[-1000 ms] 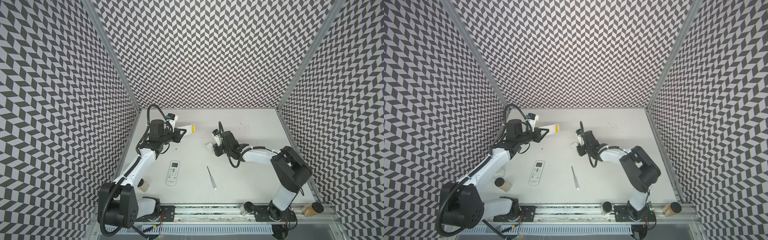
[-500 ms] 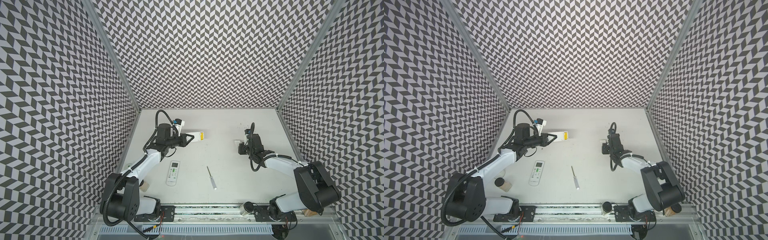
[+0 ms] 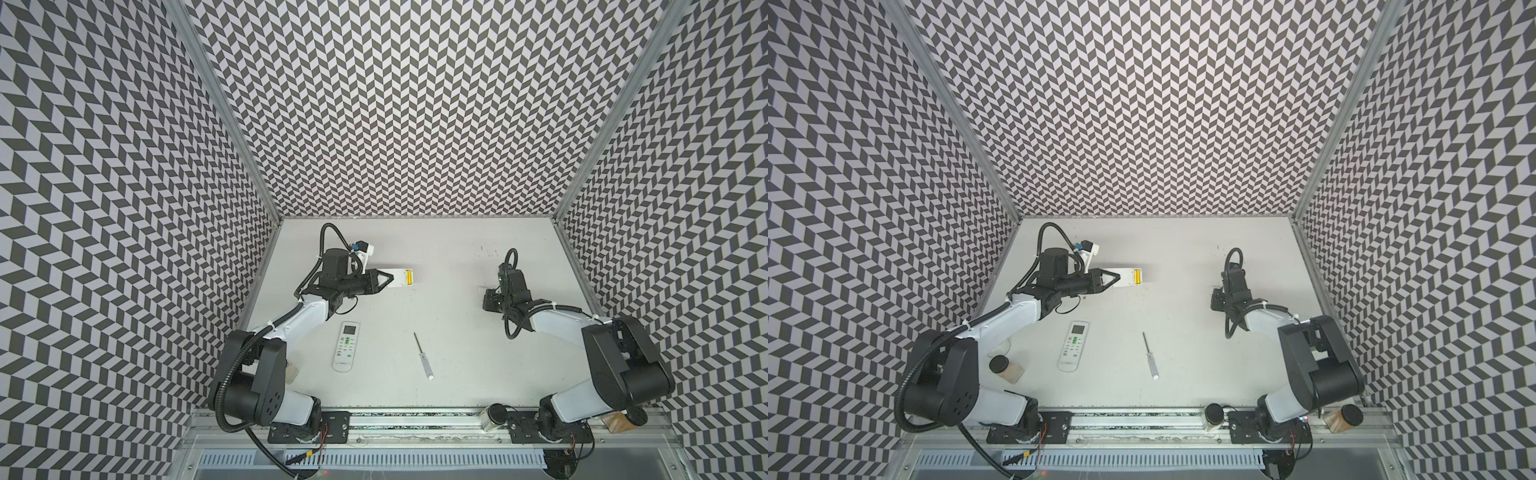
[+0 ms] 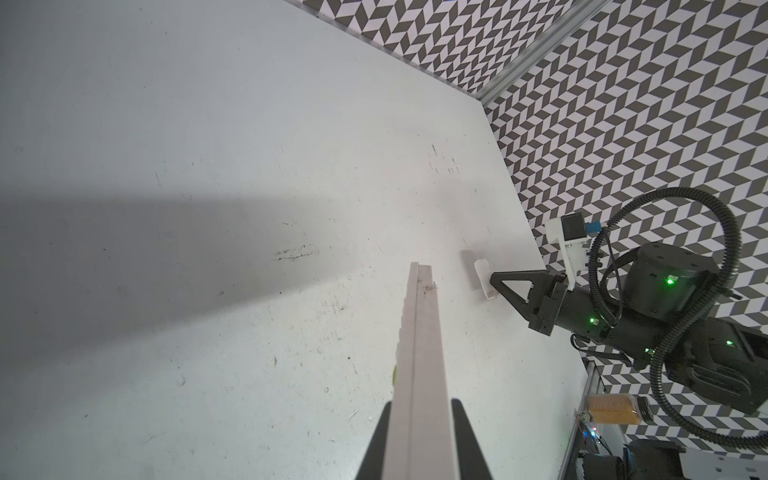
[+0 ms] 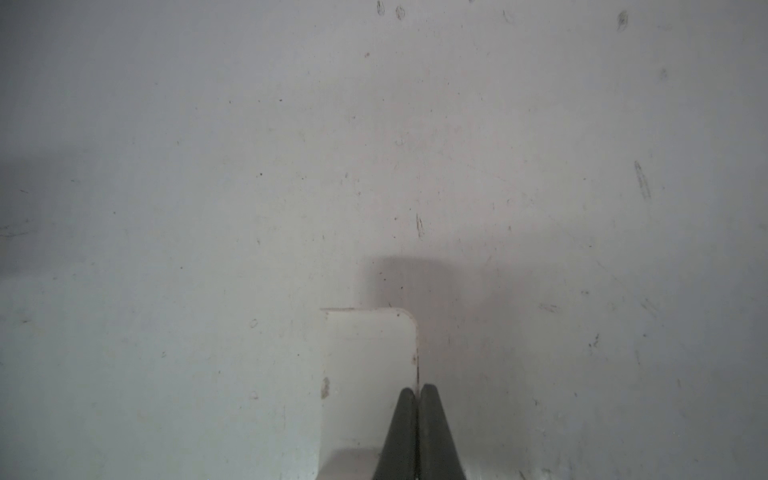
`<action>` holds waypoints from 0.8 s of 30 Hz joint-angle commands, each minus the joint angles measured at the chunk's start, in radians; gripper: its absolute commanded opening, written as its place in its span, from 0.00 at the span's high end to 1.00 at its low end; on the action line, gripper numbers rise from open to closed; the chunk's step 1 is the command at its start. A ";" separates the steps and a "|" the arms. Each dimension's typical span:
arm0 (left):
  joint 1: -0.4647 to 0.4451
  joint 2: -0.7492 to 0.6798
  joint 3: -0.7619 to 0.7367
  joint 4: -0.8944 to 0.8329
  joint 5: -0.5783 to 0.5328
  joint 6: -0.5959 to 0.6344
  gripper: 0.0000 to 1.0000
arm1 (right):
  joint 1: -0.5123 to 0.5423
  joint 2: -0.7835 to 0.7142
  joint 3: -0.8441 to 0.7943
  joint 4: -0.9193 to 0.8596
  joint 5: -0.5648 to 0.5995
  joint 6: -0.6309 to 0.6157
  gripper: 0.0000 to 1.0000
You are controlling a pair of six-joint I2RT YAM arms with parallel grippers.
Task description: Unload the batteries from the remote control
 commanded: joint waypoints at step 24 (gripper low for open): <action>-0.041 0.235 0.064 -0.021 0.056 -0.045 0.99 | 0.199 -0.242 -0.036 0.061 -0.088 -0.073 0.51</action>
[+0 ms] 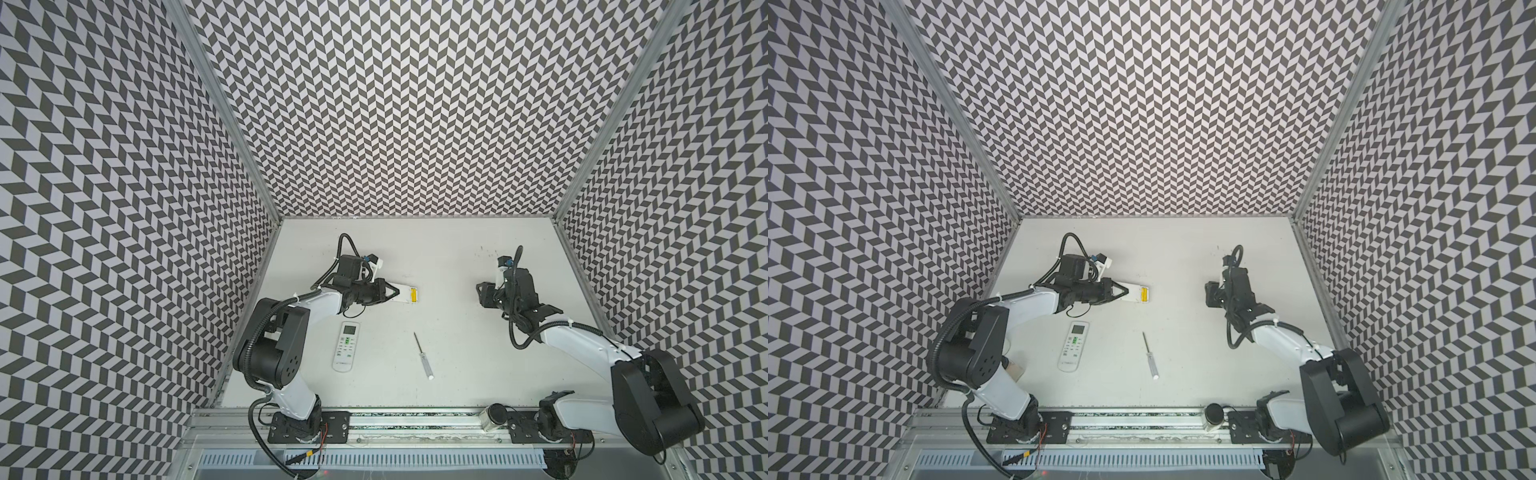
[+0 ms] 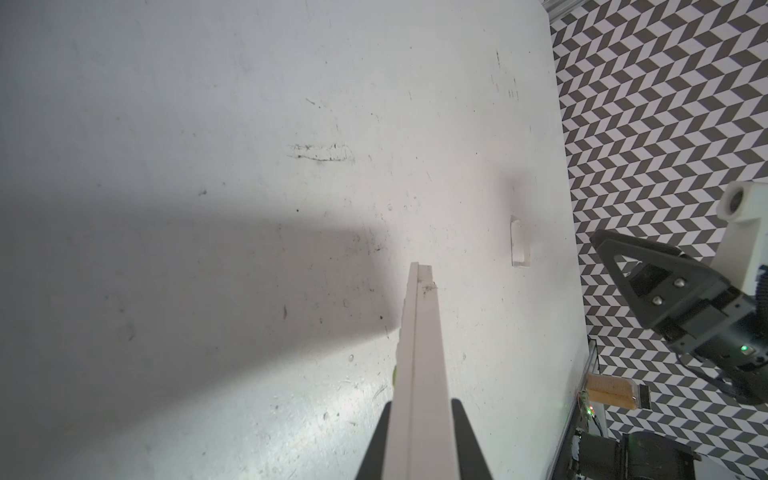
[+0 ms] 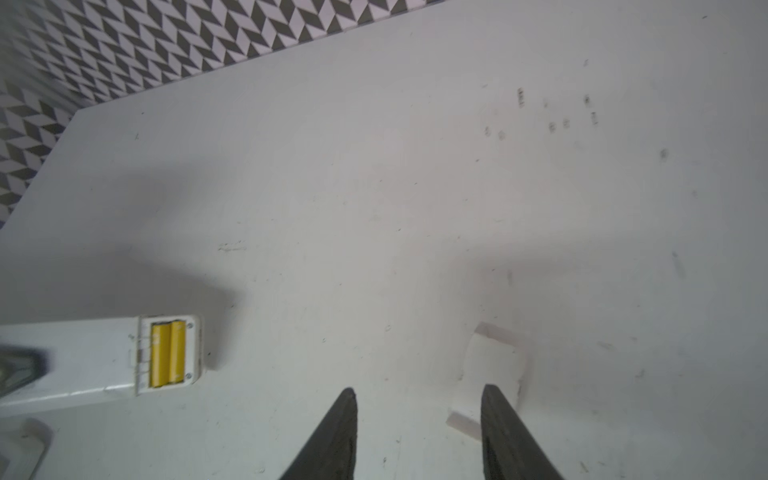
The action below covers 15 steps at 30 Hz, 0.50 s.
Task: Unload the batteries from the remote control
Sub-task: 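Lower the remote with the left gripper while the right gripper reaches for the screwdriver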
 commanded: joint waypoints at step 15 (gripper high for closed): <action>-0.009 0.090 0.066 -0.061 -0.017 0.076 0.79 | 0.356 -0.030 0.000 -0.036 -0.135 -0.180 0.46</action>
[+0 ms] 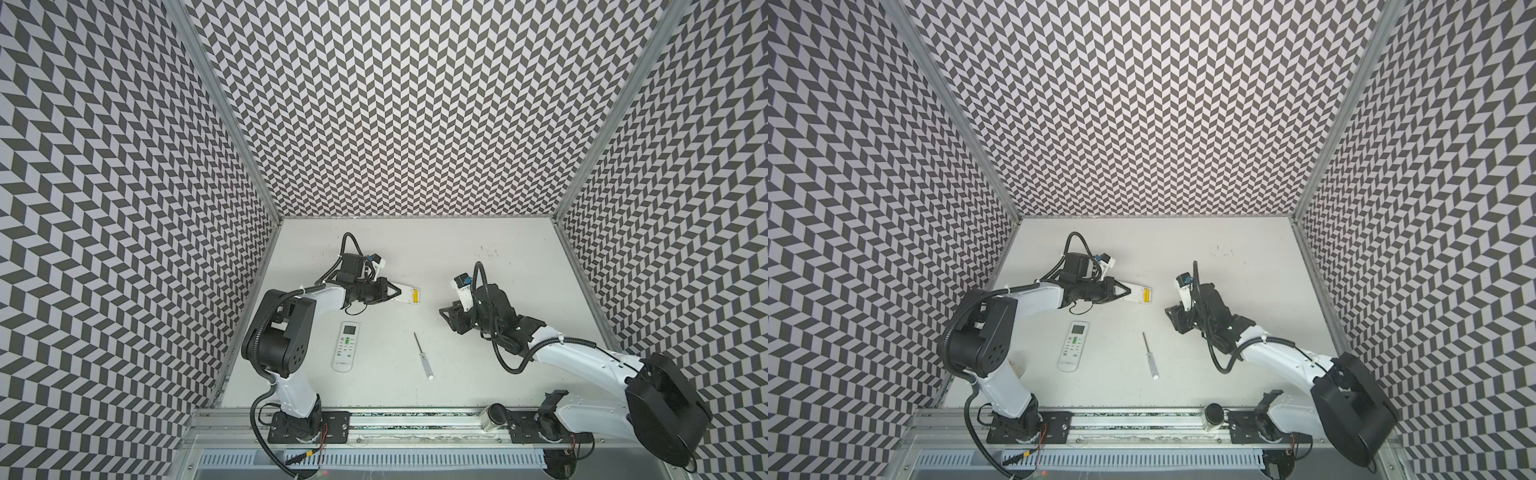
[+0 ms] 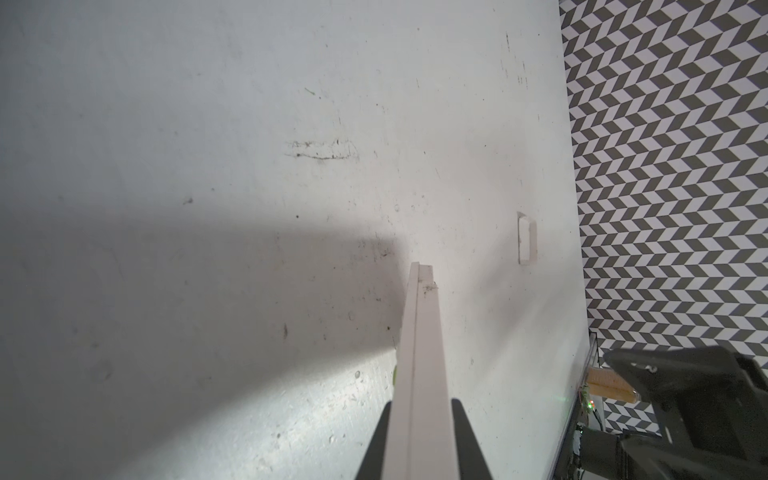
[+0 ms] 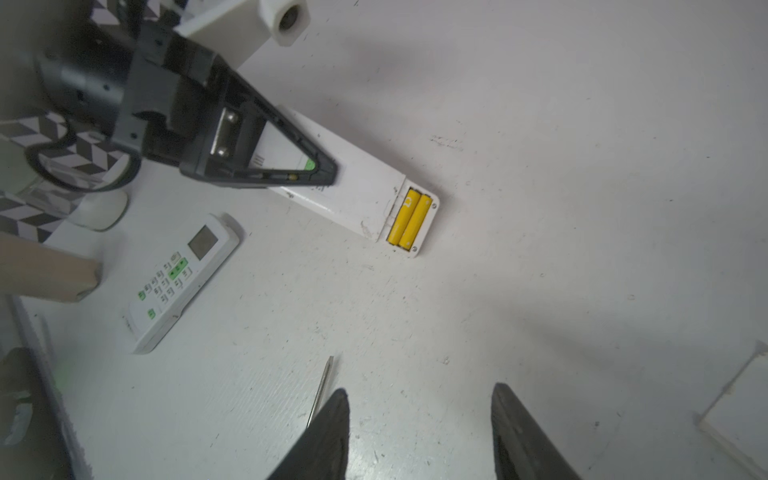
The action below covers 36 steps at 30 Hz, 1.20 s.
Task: Unload the batteries from the remote control
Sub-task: 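Lower the remote with the left gripper while the right gripper reaches for the screwdriver, then grasp the clear-handled screwdriver with the right gripper while the left gripper rises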
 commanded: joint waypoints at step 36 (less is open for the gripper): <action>-0.011 -0.249 -0.035 -0.082 -0.419 0.405 0.13 | 0.329 0.334 0.231 -0.379 0.008 0.015 0.51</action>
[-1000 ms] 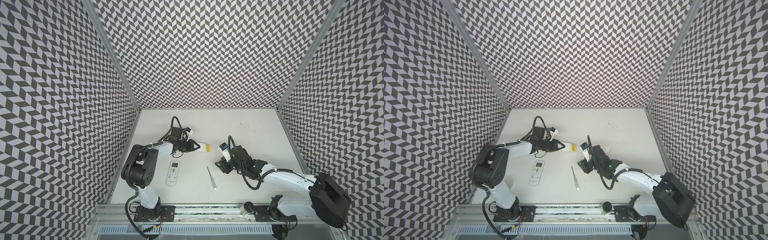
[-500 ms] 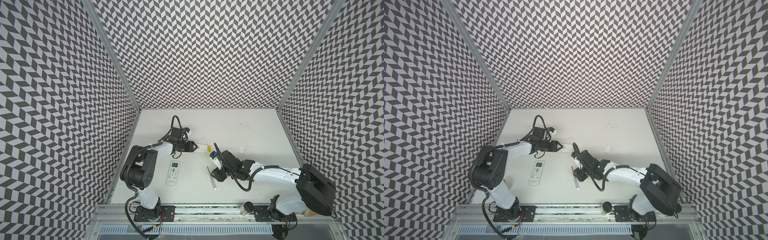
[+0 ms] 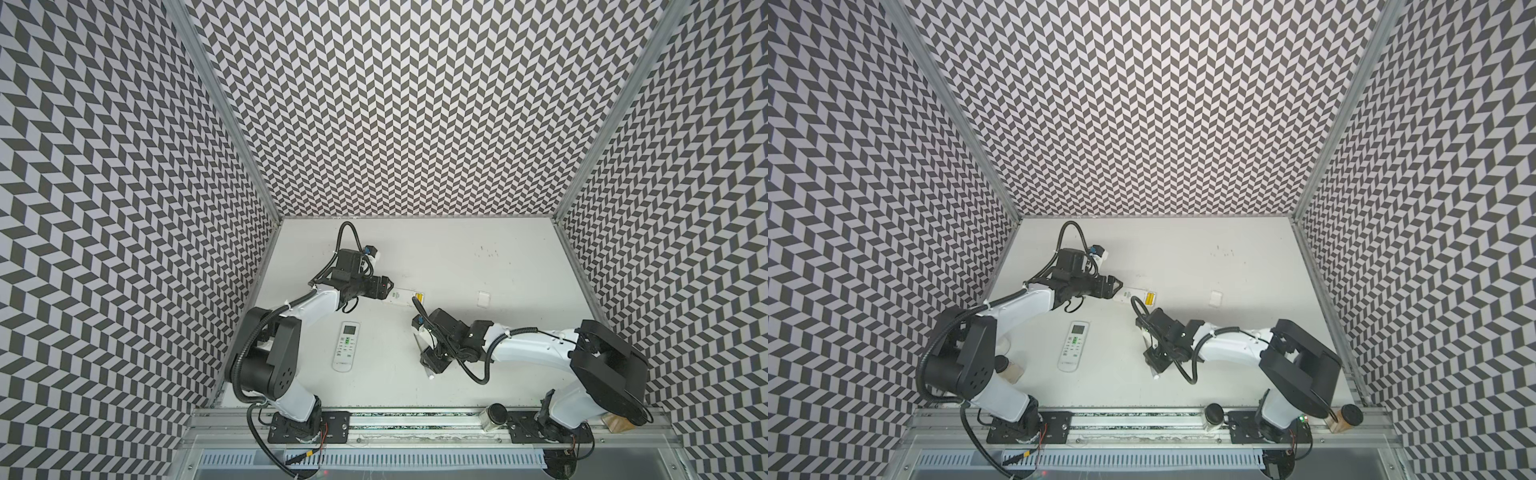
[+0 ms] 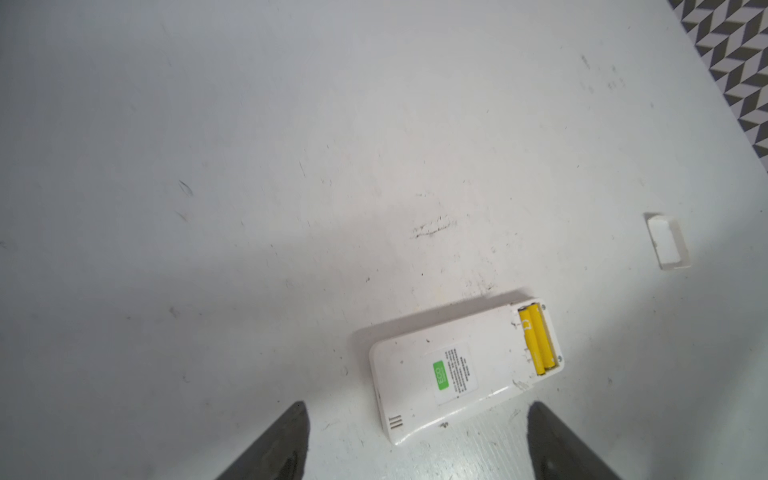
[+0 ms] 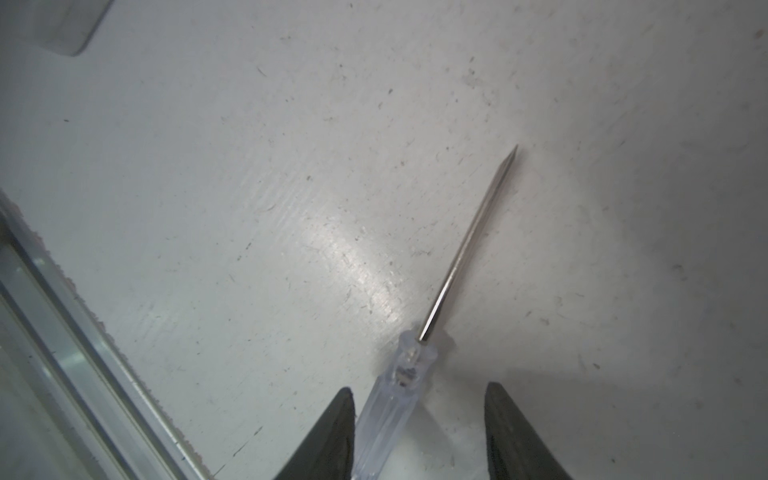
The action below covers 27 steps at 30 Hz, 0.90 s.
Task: Unload the batteries from the remote control
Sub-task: 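Grasp the clear-handled screwdriver with the right gripper while the left gripper rises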
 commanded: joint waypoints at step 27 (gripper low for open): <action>0.157 -0.293 -0.043 -0.085 0.351 0.345 0.08 | 0.005 0.007 0.057 -0.026 0.077 -0.114 0.98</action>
